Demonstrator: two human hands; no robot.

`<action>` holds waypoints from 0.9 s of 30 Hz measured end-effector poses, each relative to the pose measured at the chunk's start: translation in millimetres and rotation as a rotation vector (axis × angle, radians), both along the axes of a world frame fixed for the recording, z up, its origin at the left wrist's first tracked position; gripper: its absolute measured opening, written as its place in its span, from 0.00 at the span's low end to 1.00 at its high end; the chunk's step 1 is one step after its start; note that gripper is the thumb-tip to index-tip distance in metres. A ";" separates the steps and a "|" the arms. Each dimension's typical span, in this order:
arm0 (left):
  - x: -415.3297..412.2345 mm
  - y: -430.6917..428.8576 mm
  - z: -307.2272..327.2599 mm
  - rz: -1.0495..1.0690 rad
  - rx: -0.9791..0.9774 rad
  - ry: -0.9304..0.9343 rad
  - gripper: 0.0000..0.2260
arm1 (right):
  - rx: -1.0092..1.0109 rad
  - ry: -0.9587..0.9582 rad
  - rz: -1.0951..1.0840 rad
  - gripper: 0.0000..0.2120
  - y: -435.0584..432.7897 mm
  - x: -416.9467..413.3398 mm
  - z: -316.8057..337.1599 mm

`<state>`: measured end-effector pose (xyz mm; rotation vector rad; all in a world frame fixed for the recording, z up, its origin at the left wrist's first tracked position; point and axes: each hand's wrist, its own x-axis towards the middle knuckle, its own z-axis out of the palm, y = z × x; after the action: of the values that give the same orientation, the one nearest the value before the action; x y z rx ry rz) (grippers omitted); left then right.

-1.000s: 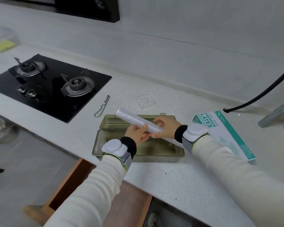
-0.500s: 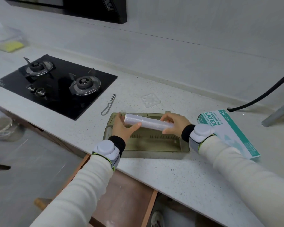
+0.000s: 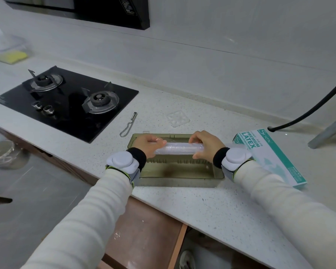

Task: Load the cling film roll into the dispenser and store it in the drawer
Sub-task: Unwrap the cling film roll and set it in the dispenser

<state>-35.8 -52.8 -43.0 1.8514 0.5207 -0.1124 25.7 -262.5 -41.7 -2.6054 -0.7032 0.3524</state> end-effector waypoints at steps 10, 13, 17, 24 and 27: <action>-5.4 0.9 -0.5 0.096 -0.306 -0.134 0.04 | -0.004 0.001 0.020 0.31 1.4 -0.6 -3.9; -8.1 3.1 -2.4 0.085 -0.307 -0.170 0.05 | -0.017 -0.001 0.042 0.31 3.3 -0.1 -4.5; -9.7 6.7 -4.0 0.065 -0.252 -0.244 0.08 | -0.041 0.023 0.073 0.29 5.8 -1.0 -6.9; -12.2 12.1 -8.7 -0.007 -0.189 -0.305 0.11 | 0.346 0.317 -0.038 0.06 13.2 -8.0 3.9; -13.0 14.3 -11.7 0.000 -0.204 -0.305 0.13 | 0.333 0.321 -0.053 0.03 14.6 -6.7 8.5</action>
<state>-48.8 -38.5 -54.8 1.6308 0.2855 0.1128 18.9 -247.9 -33.2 -2.1830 -0.5288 0.5685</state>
